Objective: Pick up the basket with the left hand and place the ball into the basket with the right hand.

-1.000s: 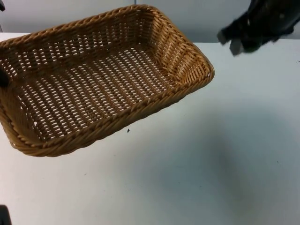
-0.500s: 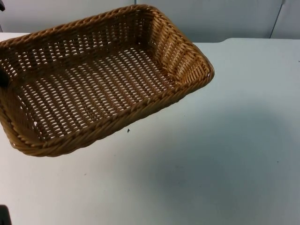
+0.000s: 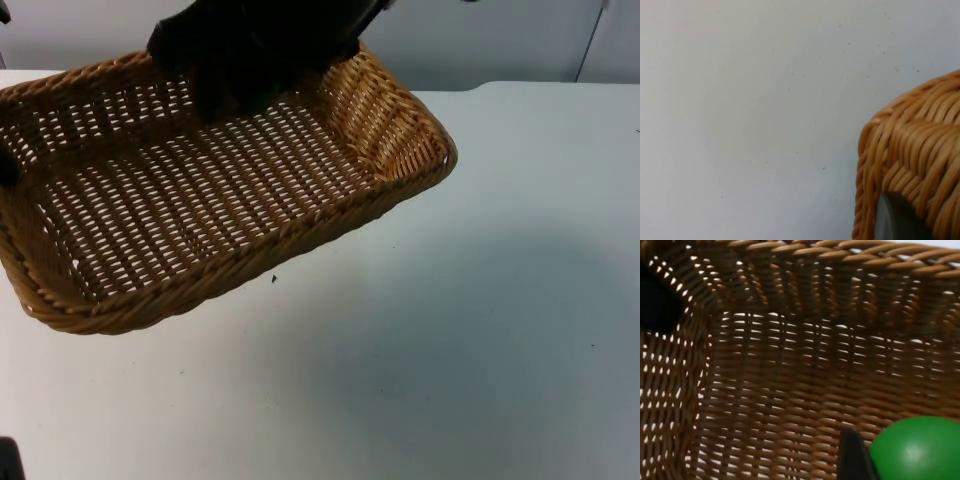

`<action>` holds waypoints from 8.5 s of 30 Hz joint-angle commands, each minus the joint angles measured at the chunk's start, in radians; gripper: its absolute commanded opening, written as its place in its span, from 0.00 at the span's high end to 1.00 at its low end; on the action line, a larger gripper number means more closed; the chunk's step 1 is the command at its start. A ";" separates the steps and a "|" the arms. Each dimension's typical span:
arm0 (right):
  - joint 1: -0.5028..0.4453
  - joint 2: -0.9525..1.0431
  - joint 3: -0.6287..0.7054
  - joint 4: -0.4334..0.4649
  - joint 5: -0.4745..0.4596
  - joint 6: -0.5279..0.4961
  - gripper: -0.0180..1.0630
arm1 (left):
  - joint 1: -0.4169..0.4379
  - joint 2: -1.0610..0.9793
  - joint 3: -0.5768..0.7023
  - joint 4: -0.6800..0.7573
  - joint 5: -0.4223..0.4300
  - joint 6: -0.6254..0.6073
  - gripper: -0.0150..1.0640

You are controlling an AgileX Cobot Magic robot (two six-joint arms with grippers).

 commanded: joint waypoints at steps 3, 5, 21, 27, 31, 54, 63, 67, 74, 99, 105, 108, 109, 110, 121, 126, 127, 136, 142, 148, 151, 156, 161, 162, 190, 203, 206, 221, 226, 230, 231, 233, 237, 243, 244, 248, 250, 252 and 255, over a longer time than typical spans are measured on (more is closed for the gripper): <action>0.011 0.050 -0.004 0.009 -0.063 -0.008 0.99 | 0.000 -0.012 -0.010 -0.036 -0.003 0.002 0.99; 0.011 0.061 -0.004 0.009 -0.072 -0.012 0.99 | 0.000 -0.012 -0.010 -0.036 -0.003 0.002 0.99; 0.018 0.120 -0.006 0.035 -0.163 -0.036 0.99 | 0.000 -0.012 -0.010 -0.036 -0.003 0.002 0.99; 0.018 0.120 -0.006 0.035 -0.161 -0.036 0.99 | 0.000 -0.012 -0.010 -0.036 -0.003 0.002 0.99; 0.018 0.120 -0.006 0.035 -0.161 -0.036 0.99 | 0.000 -0.012 -0.010 -0.036 -0.003 0.002 0.99; 0.018 0.120 -0.006 0.002 -0.187 0.050 0.47 | 0.000 -0.012 -0.010 -0.036 -0.003 0.002 0.99; -0.025 0.036 -0.027 -0.087 -0.077 0.019 0.99 | 0.000 -0.012 -0.010 -0.036 -0.003 0.002 0.99; -0.066 -0.025 -0.027 -0.135 -0.016 0.027 0.99 | 0.000 -0.012 -0.010 -0.036 -0.003 0.002 0.99; -0.212 -0.198 -0.027 -0.179 0.056 0.027 0.99 | 0.000 -0.012 -0.010 -0.036 -0.003 0.002 0.99; -0.273 -0.280 -0.027 -0.197 0.208 0.002 0.99 | 0.000 0.002 -0.012 -0.134 -0.066 0.321 0.99; -0.273 -0.280 -0.027 -0.180 0.219 0.002 0.99 | 0.000 0.128 -0.067 -0.173 0.023 0.428 0.99; -0.273 -0.280 -0.027 -0.176 0.240 0.002 0.99 | 0.000 0.205 -0.113 -0.173 0.061 0.490 0.99; -0.273 -0.280 -0.027 -0.176 0.240 0.002 0.99 | 0.000 0.205 -0.113 -0.173 0.061 0.490 0.99; -0.273 -0.280 -0.027 -0.176 0.246 0.002 0.99 | 0.000 0.223 -0.123 -0.171 0.058 0.505 0.99; -0.273 -0.280 -0.027 -0.174 0.252 0.002 0.99 | 0.000 0.371 -0.140 -0.216 -0.054 0.523 0.99; -0.273 -0.280 -0.027 -0.174 0.250 0.003 0.99 | 0.000 0.433 -0.140 -0.308 -0.055 0.724 0.99; -0.273 -0.280 -0.027 -0.174 0.246 0.003 0.99 | 0.000 0.444 -0.140 -0.321 -0.050 0.765 0.99; -0.273 -0.280 -0.027 -0.174 0.223 0.013 0.99 | 0.000 0.478 -0.152 -0.329 -0.042 0.813 0.90; -0.273 -0.280 -0.027 -0.170 0.211 0.020 0.99 | 0.000 0.478 -0.208 -0.324 0.002 0.806 0.80; -0.273 -0.280 -0.027 -0.167 0.209 0.020 0.99 | 0.000 0.478 -0.218 -0.297 -0.001 0.806 0.63; -0.273 -0.280 -0.027 -0.167 0.203 0.020 0.99 | 0.000 0.478 -0.218 -0.292 -0.003 0.805 0.48; -0.273 -0.280 -0.027 -0.159 0.184 0.020 0.99 | 0.000 0.478 -0.218 -0.292 -0.003 0.797 0.31; -0.273 -0.280 -0.027 -0.157 0.183 0.020 0.99 | 0.000 0.478 -0.218 -0.288 -0.003 0.797 0.31; -0.273 -0.280 -0.027 -0.157 0.183 0.020 0.99 | 0.000 0.478 -0.218 -0.279 -0.005 0.797 0.31; -0.273 -0.280 -0.027 -0.157 0.202 0.014 0.99 | 0.000 0.268 -0.532 0.112 0.269 0.514 0.99; -0.273 -0.310 -0.027 -0.151 0.215 -0.029 0.99 | 0.000 -0.360 -0.312 0.140 0.232 0.510 0.99; -0.273 -0.332 -0.027 -0.148 0.203 -0.034 0.99 | 0.000 -0.613 -0.135 0.135 0.214 0.510 0.99; -0.273 -0.472 -0.027 -0.227 0.094 -0.036 0.99 | 0.000 -1.440 0.359 0.422 0.136 0.275 0.99; -0.273 -0.540 -0.027 -0.264 0.063 -0.036 0.99 | 0.000 -1.533 0.381 0.471 0.176 0.240 0.99; -0.273 -0.580 -0.027 -0.280 0.060 -0.036 0.99 | 0.000 -1.533 0.395 0.558 0.235 0.222 0.99; -0.273 -0.593 -0.027 -0.286 0.060 -0.036 0.99 | 0.000 -1.533 0.402 0.558 0.238 0.222 0.99; -0.273 -0.615 -0.027 -0.286 0.071 -0.036 0.99 | 0.000 -1.533 0.409 0.550 0.223 0.222 0.99; -0.273 -0.646 -0.027 -0.286 0.156 -0.122 0.99 | 0.000 -1.533 0.409 0.542 0.211 0.222 0.99; -0.273 -0.720 -0.024 -0.278 0.264 -0.181 0.99 | 0.000 -1.533 0.427 0.540 0.195 0.222 0.99; -0.273 -0.737 -0.022 -0.275 0.286 -0.176 0.99 | 0.000 -1.533 0.427 0.540 0.195 0.222 0.99; -0.273 -0.826 0.050 -0.287 0.292 -0.127 0.99 | 0.000 -1.533 0.427 0.540 0.195 0.222 0.99; -0.273 -0.915 0.141 -0.287 0.250 -0.115 0.99 | 0.000 -1.533 0.427 0.540 0.195 0.222 0.99; -0.273 -0.980 0.220 -0.287 0.221 -0.093 0.99 | 0.000 -1.533 0.427 0.540 0.195 0.222 0.99; -0.273 -1.125 0.353 -0.287 0.210 -0.045 0.99 | 0.000 -1.533 0.427 0.540 0.195 0.222 0.99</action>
